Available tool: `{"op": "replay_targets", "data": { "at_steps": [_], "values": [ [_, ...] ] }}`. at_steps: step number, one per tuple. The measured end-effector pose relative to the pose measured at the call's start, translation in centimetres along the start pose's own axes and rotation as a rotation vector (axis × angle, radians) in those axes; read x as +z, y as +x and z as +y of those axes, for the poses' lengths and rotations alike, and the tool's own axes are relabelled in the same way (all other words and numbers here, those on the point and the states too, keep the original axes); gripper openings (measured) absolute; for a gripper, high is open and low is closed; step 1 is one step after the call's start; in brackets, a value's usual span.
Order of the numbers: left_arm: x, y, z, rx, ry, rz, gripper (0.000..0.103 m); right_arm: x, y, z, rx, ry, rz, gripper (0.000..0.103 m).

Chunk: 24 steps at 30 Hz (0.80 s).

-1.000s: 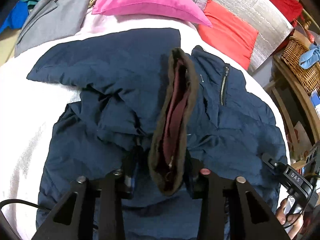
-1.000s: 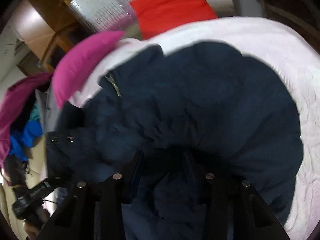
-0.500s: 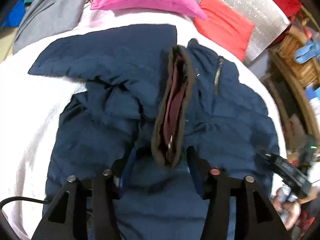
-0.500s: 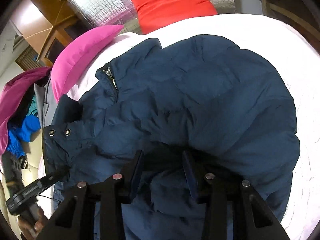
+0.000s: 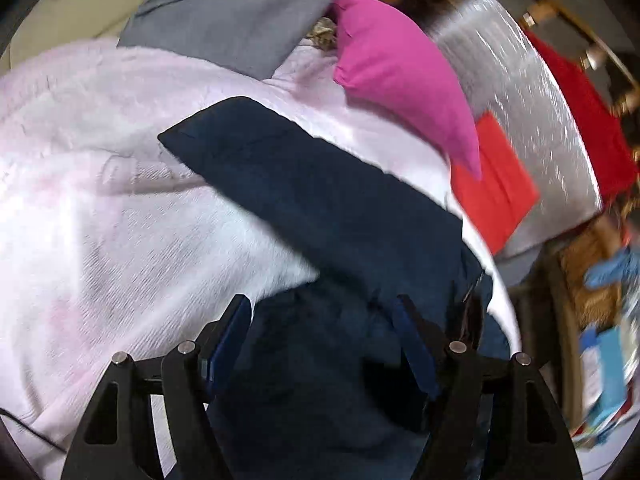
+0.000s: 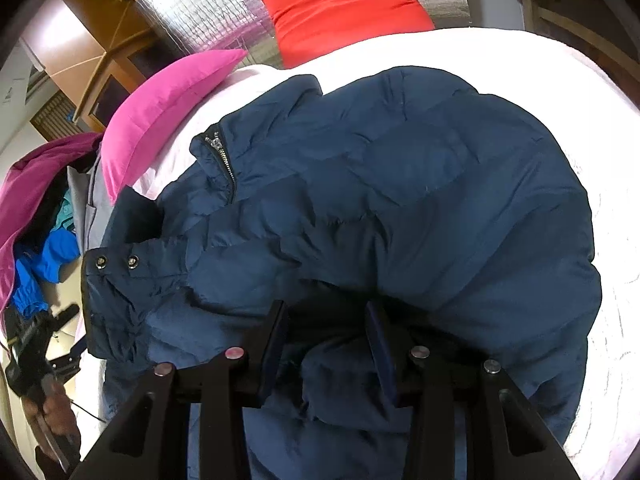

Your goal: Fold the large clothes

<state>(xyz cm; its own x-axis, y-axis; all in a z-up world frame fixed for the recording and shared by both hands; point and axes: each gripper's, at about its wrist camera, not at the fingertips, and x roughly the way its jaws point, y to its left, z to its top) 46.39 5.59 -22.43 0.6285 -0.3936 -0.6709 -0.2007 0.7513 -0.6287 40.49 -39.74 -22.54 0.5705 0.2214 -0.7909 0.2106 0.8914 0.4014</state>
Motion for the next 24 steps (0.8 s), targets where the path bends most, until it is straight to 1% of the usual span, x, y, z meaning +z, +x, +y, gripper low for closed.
{"op": "replay_targets", "data": {
  "at_steps": [2,4,8,10,12,14,16,18,19,20,22,24],
  "values": [
    [0.8,0.6,0.4,-0.025,-0.03,0.0,0.073,0.0,0.0,0.0,-0.003,0.002,-0.003,0.045],
    [1.6,1.8,1.0,-0.072,-0.081,0.011,0.072,-0.1,0.1,0.0,-0.005,-0.002,-0.006,0.046],
    [2.3,3.9,1.6,-0.122,-0.156,0.053,0.071,0.0,0.4,0.3,-0.003,-0.018,-0.012,0.052],
    [2.2,4.4,1.9,-0.158,-0.176,0.057,0.066,0.0,0.6,0.5,-0.007,-0.03,-0.017,0.055],
    [2.5,5.1,1.6,-0.189,-0.195,0.063,0.057,0.0,0.8,0.9,-0.015,-0.044,-0.022,0.062],
    [3.0,5.9,1.3,-0.197,-0.207,0.066,0.051,0.0,0.9,1.3,-0.025,-0.06,-0.028,0.065],
    [3.3,6.4,1.3,-0.197,-0.217,0.061,0.041,-0.1,1.1,1.8,-0.049,-0.083,-0.037,0.066],
    [4.0,6.7,1.4,-0.205,-0.23,0.051,0.025,-0.2,1.2,2.2,-0.065,-0.106,-0.042,0.067],
    [4.2,6.5,1.4,-0.209,-0.233,0.042,0.021,-0.2,1.2,2.2,-0.066,-0.109,-0.043,0.067],
    [4.5,6.2,1.3,-0.212,-0.233,0.028,0.015,-0.2,1.3,2.2,-0.066,-0.109,-0.044,0.067],
    [5.0,5.2,0.7,-0.198,-0.211,-0.014,0.012,-0.1,1.3,2.1,-0.062,-0.108,-0.045,0.067],
    [5.3,2.8,0.0,-0.175,-0.178,-0.082,0.01,0.0,1.5,2.1,-0.064,-0.108,-0.047,0.067]
  ]
}}
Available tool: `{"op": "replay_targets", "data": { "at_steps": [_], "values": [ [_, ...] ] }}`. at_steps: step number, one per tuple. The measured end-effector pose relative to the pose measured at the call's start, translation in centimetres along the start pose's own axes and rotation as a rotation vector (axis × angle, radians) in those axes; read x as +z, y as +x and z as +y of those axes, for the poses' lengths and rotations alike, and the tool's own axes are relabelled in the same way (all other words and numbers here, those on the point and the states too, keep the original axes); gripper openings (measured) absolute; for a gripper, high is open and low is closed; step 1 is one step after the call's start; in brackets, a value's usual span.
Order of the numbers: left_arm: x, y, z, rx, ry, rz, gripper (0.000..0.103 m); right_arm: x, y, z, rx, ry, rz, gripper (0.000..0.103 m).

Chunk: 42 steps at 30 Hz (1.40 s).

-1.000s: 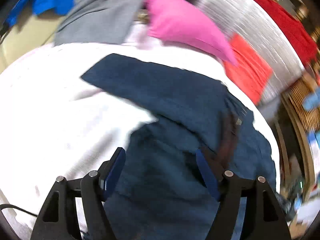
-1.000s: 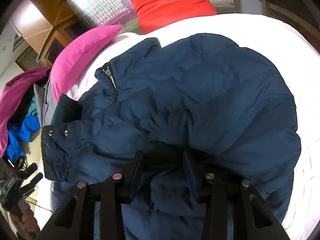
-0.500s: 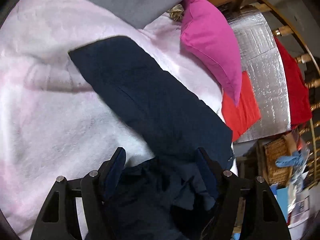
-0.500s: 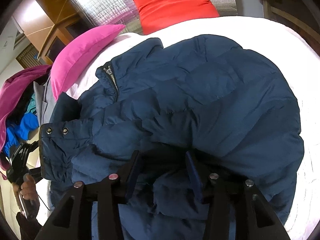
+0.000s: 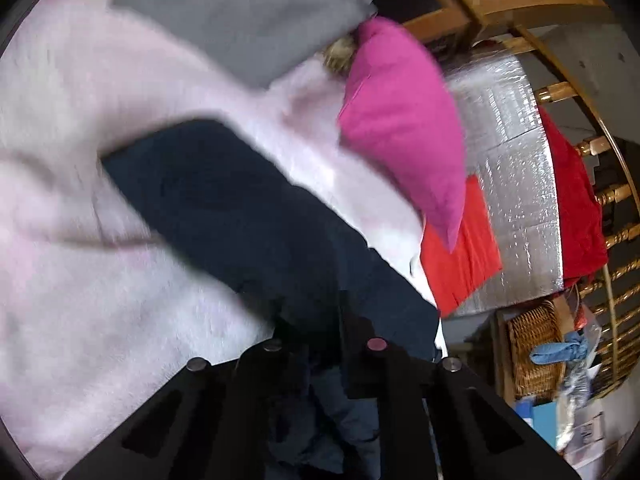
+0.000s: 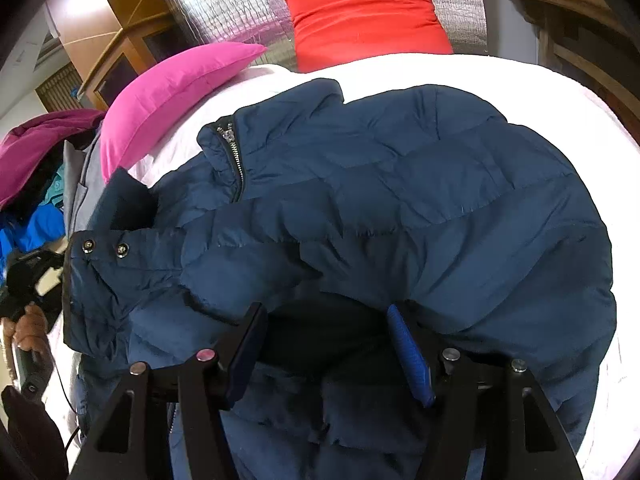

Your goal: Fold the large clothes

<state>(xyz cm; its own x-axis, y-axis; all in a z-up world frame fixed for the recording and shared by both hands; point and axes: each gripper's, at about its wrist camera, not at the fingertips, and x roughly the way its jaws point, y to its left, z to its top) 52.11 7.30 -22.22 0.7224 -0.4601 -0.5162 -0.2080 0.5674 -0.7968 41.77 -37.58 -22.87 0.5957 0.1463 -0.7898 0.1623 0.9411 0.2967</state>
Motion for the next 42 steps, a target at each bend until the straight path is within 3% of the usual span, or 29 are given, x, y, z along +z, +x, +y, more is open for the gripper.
{"op": "replay_targets", "data": {
  "at_steps": [6,9,14,17,22,25,27,28,30,32,38,42],
  "values": [
    [0.6,-8.9,-5.1,0.001,0.157,-0.27,0.009,-0.2,-0.1,0.1,-0.004,0.007,-0.005,0.067],
    [-0.2,-11.6,-6.8,-0.004,0.232,-0.327,0.008,-0.3,-0.4,-0.2,0.016,0.039,-0.013,0.067],
    [-3.3,-11.3,-11.5,0.007,0.431,-0.332,0.008,-0.3,-1.2,-0.5,0.064,0.094,-0.025,0.067],
    [-6.0,-9.6,-12.9,-0.002,0.522,-0.274,0.008,-0.3,-1.6,-0.7,0.078,0.116,-0.029,0.067],
    [-10.3,-3.3,-13.6,0.01,0.57,-0.068,0.008,-0.2,-2.2,-1.5,0.097,0.161,-0.039,0.067],
    [-13.3,0.9,-12.9,0.041,0.591,0.075,0.008,0.0,-2.4,-2.0,0.107,0.181,-0.044,0.067],
    [-14.6,3.1,-12.4,0.102,0.617,0.14,0.014,0.1,-2.6,-2.3,0.112,0.192,-0.045,0.067],
    [-15.0,3.7,-12.0,0.124,0.609,0.162,0.018,0.2,-2.6,-2.5,0.114,0.197,-0.044,0.067],
    [-14.8,4.4,-10.7,0.153,0.551,0.226,0.071,0.3,-2.8,-2.9,0.12,0.209,-0.042,0.067],
    [-14.1,4.4,-9.2,0.131,0.471,0.279,0.076,0.4,-3.0,-3.4,0.125,0.226,-0.046,0.067],
    [-13.0,0.3,-7.9,0.072,0.409,0.279,0.076,0.7,-3.4,-4.2,0.139,0.267,-0.052,0.067],
    [-11.2,-2.0,-5.6,0.027,0.283,0.27,0.076,0.6,-3.8,-3.7,0.149,0.26,-0.057,0.067]
  ]
}}
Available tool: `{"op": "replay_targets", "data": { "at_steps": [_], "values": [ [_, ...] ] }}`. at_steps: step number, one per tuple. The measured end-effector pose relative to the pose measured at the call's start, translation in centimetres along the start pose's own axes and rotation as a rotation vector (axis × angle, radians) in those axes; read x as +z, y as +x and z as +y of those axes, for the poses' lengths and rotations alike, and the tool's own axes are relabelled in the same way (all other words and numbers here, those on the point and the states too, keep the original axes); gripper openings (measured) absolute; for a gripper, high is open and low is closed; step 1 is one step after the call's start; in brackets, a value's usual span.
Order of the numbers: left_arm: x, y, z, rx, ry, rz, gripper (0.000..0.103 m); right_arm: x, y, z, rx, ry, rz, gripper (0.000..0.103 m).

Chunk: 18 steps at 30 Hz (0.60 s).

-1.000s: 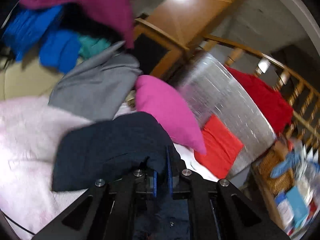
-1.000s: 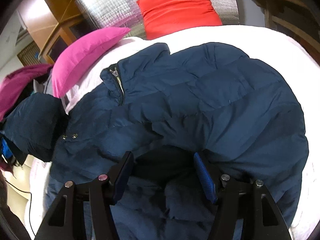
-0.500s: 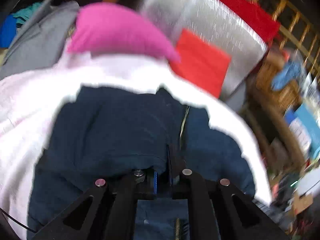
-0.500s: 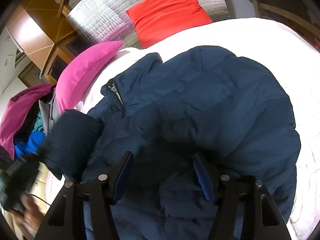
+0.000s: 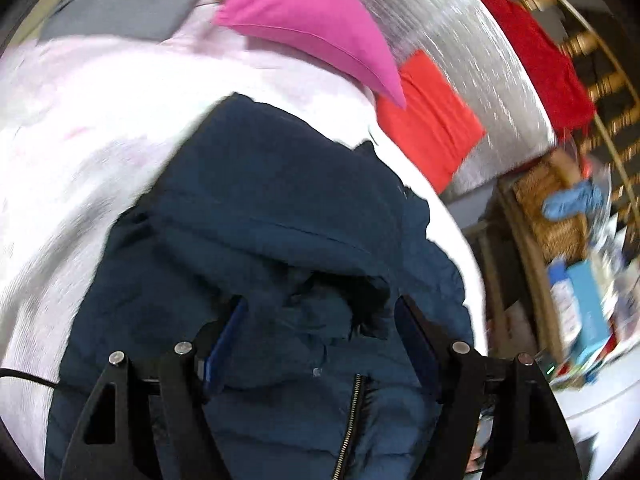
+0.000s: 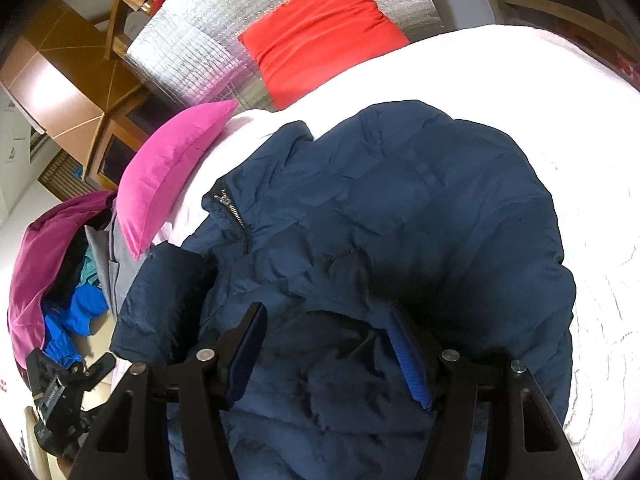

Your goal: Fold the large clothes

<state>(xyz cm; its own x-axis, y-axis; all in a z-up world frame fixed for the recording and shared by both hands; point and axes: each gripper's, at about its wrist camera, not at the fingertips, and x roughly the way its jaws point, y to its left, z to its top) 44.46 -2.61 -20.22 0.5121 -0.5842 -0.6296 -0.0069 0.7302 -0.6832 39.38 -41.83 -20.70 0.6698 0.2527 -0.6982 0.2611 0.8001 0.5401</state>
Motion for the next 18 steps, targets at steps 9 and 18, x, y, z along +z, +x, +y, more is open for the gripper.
{"op": "replay_targets", "data": {
  "at_steps": [9,18],
  "values": [
    [2.5,-0.7,5.9,-0.12,-0.271,-0.041,0.076,-0.5,-0.1,0.5,0.002,-0.02,0.0,0.067],
    [3.8,0.3,7.1,-0.185,-0.362,-0.091,0.075,-0.7,0.9,0.7,-0.009,-0.033,0.014,0.067]
  ]
}}
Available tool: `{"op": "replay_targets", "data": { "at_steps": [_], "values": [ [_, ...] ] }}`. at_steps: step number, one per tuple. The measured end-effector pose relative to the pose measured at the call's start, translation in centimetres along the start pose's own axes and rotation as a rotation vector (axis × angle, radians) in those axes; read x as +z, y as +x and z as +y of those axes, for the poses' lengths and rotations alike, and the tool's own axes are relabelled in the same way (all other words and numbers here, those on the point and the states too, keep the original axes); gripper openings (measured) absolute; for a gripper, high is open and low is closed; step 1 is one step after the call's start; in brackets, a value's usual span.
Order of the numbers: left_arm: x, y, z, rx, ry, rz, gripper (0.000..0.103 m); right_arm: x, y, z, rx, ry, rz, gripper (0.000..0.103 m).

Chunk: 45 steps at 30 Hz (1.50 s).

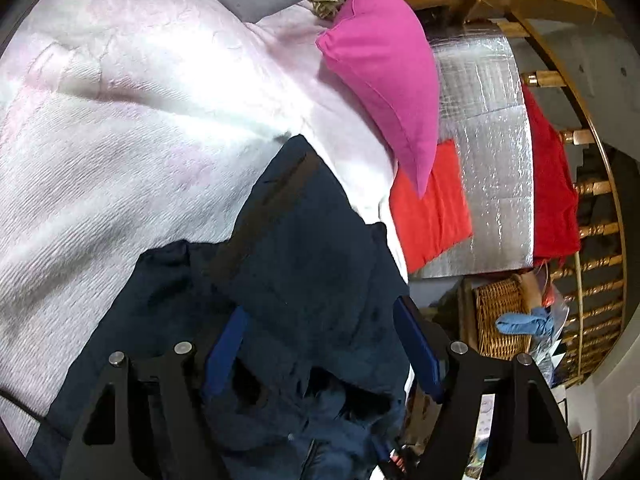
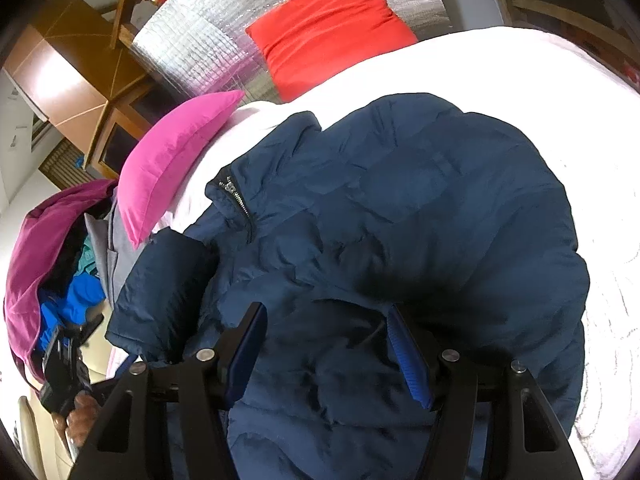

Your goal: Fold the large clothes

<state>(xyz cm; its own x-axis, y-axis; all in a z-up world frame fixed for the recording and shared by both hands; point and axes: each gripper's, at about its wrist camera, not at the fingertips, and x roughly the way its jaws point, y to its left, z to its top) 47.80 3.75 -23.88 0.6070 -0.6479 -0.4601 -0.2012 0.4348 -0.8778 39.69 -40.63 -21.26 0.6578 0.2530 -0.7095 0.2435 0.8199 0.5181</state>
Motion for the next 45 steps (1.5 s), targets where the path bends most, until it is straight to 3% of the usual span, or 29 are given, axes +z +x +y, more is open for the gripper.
{"op": "replay_targets", "data": {
  "at_steps": [5,7,9,15,20,25,29,33,37,45],
  "values": [
    [0.0,0.5,-0.3,0.001,0.006,0.005,0.073,-0.2,0.4,0.2,-0.007,-0.007,0.005,0.067],
    [0.2,0.5,-0.3,0.011,0.011,-0.004,0.063,-0.2,0.4,0.2,-0.008,-0.004,0.004,0.067],
    [0.3,0.7,-0.3,0.029,0.022,-0.012,0.042,-0.3,0.5,0.3,-0.009,-0.002,0.002,0.067],
    [0.4,0.9,-1.9,0.05,0.118,-0.046,0.019,-0.4,0.2,0.2,-0.017,-0.001,-0.014,0.067],
    [-1.3,0.6,-5.7,0.045,0.283,-0.081,0.016,-0.1,-0.7,-0.7,-0.023,0.023,-0.045,0.067],
    [-5.5,0.4,-11.4,0.034,0.548,-0.114,0.016,0.4,-2.1,-2.0,-0.026,0.058,-0.086,0.067],
    [-10.0,2.1,-14.6,0.018,0.741,-0.061,0.016,0.8,-3.0,-2.9,-0.029,0.081,-0.105,0.067],
    [-13.7,5.0,-15.9,0.041,0.857,0.023,0.016,1.0,-3.9,-3.8,-0.029,0.103,-0.12,0.067],
    [-16.4,7.1,-16.1,0.042,0.906,0.084,0.016,1.1,-4.7,-4.6,-0.023,0.119,-0.133,0.067],
    [-17.7,10.0,-15.2,0.038,0.882,0.171,0.016,1.2,-5.9,-6.0,-0.006,0.142,-0.143,0.067]
  ]
}}
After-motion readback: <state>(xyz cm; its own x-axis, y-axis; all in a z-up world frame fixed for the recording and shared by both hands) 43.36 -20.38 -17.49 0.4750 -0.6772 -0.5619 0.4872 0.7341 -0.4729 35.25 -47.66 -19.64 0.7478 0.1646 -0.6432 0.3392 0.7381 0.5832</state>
